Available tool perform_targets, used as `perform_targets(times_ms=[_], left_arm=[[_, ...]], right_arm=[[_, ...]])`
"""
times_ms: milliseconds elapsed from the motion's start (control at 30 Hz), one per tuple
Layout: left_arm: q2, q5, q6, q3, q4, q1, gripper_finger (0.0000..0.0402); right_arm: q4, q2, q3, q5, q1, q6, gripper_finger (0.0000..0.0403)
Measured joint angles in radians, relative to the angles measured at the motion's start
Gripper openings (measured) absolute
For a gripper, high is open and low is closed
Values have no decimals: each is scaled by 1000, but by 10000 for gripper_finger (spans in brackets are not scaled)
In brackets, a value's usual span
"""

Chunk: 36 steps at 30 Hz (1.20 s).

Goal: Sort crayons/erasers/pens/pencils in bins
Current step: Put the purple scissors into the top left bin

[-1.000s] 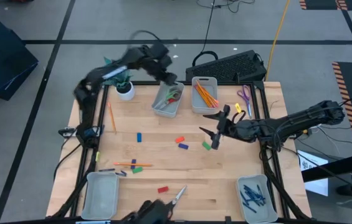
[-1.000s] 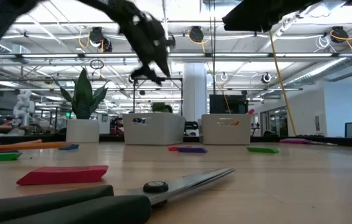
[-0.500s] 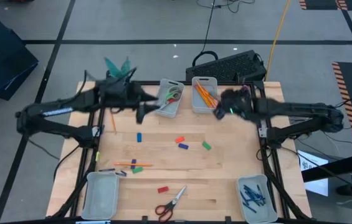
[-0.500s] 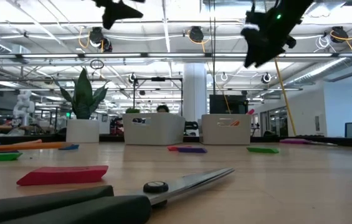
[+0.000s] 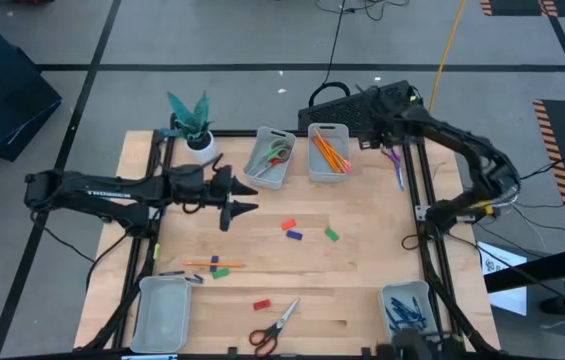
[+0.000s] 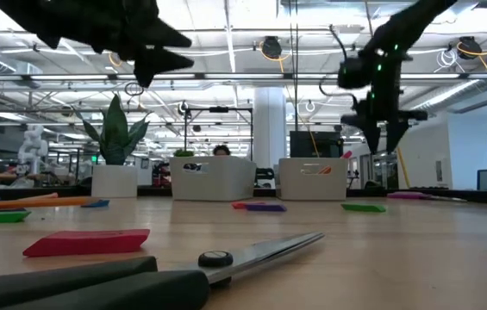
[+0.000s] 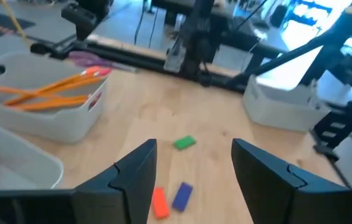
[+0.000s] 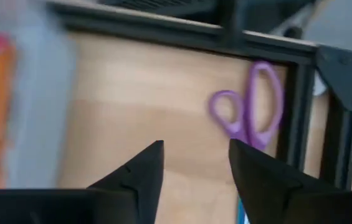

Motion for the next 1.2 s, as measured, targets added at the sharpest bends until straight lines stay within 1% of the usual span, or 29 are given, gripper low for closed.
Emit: perform_targets(times_ms=[100, 167, 233, 333, 433, 633, 667, 733, 800, 933, 1100, 1200], left_arm=[[10, -5, 2, -1, -40, 11, 209], [10, -5, 1, -3, -57, 15, 209], [10, -5, 1, -3, -65, 15, 209], [10, -6, -6, -3, -78, 5, 209], [10, -6, -13, -3, -93, -6, 209], [10, -6, -17, -3, -98, -30, 209], [10, -7, -18, -3, -99, -35, 209], [11, -19, -18, -3, -101, -51, 209], [15, -53, -30, -6, -94, -71, 209], [15, -93, -32, -11, -87, -90, 209], [15, -143, -32, -11, -88, -91, 209], [15, -155, -43, -11, -97, -84, 209]], right_arm=[[1, 83, 36, -1, -75, 11, 149], [-16, 137, 64, -30, -111, 11, 140], [-43, 190, 92, -57, -142, 7, 133], [-63, 252, 139, -53, -180, -9, 128], [-79, 295, 186, -63, -195, -14, 125], [-78, 340, 232, -76, -206, 9, 125], [-77, 345, 238, -72, -207, -7, 125], [-99, 347, 261, -18, -204, -43, 125], [-154, 346, 306, 17, -198, -63, 125], [-298, 390, 420, -30, -210, -64, 125], [-419, 518, 570, -47, -234, -124, 125], [-451, 601, 682, 12, -252, -195, 125]])
